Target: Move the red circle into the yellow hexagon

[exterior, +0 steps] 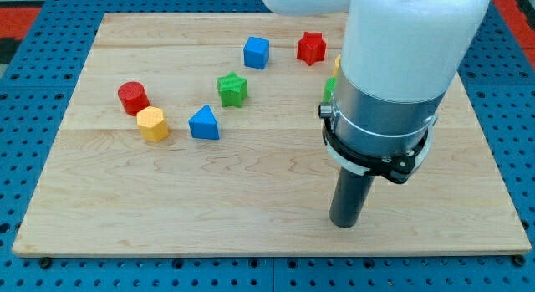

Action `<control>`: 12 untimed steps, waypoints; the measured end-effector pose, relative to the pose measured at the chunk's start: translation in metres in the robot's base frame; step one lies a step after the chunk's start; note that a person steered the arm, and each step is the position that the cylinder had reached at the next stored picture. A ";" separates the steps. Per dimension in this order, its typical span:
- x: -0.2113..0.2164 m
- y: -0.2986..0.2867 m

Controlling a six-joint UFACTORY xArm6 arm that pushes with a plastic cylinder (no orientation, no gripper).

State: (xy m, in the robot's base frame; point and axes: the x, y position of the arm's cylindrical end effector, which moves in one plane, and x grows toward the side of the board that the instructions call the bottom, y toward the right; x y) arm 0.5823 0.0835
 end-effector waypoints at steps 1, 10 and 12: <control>0.010 -0.040; -0.223 -0.316; -0.165 -0.240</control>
State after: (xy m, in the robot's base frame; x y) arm 0.4178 -0.1565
